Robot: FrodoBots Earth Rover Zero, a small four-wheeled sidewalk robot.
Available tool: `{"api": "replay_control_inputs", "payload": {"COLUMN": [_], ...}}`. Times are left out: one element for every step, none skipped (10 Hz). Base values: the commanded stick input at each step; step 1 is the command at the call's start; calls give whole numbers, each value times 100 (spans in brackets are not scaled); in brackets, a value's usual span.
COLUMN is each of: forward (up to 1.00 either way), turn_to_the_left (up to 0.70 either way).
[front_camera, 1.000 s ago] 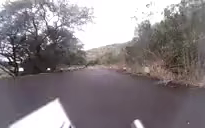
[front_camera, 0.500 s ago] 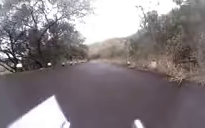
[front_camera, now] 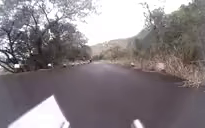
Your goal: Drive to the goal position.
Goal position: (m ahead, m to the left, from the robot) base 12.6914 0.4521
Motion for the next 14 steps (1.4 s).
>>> {"api": "replay_control_inputs", "payload": {"forward": [100, 100, 100, 100, 100, 100, 100, 100, 100, 100, 100, 100, 100, 100], "turn_to_the_left": [0, 0, 0, 0, 0, -25, -40, -40, -40, -39, -5, 0, 0, 0]}}
